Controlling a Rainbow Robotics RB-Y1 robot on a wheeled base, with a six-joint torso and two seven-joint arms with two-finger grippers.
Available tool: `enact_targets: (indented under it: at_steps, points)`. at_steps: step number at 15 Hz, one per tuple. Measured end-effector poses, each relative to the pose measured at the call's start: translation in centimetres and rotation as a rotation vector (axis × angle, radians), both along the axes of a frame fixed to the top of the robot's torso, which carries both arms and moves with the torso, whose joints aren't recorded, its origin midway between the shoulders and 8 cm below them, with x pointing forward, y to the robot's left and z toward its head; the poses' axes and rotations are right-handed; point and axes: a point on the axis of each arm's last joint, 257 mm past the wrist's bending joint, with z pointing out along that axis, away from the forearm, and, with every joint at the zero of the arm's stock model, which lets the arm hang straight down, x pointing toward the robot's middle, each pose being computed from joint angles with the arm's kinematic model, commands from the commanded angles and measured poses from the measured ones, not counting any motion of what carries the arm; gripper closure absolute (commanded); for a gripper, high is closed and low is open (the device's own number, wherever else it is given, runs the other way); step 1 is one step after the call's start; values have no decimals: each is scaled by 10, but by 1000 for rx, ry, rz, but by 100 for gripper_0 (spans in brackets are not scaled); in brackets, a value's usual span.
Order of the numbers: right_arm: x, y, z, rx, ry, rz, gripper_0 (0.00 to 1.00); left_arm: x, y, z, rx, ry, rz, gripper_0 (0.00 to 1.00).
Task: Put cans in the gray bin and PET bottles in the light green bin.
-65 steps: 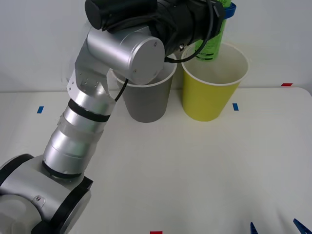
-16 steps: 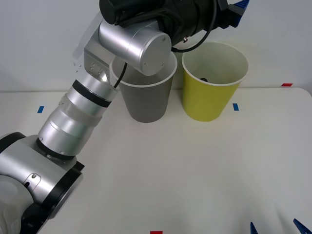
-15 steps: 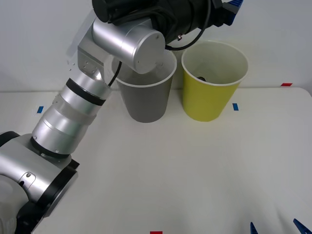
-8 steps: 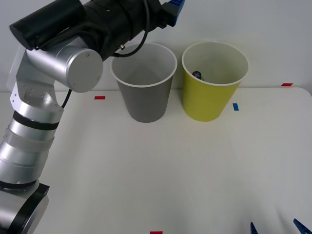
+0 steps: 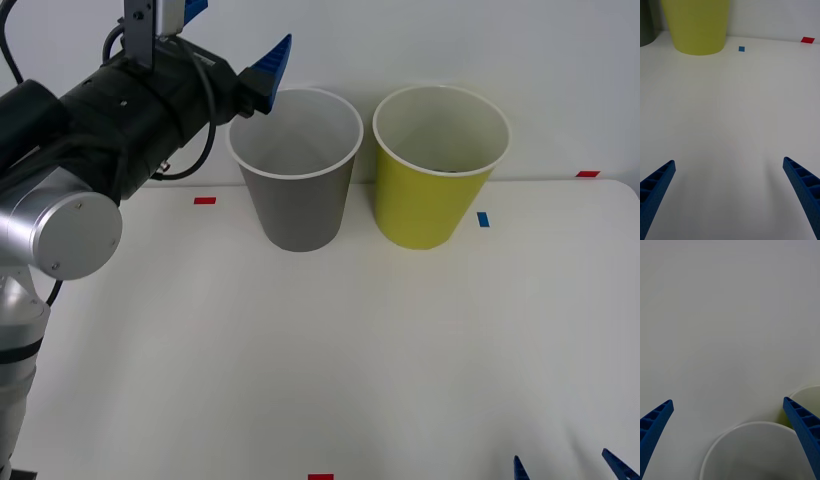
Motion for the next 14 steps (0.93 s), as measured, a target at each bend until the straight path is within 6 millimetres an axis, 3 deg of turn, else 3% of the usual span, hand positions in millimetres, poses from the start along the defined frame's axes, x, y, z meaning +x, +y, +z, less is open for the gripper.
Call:
enact_targets:
  at_steps: [9,14]
  points:
    - [0,0,0,0,0,0,0,-67,60,-96,-25,148,110,0]
    - [0,0,0,0,0,0,0,-86,89,-129,-153,193,209,0]
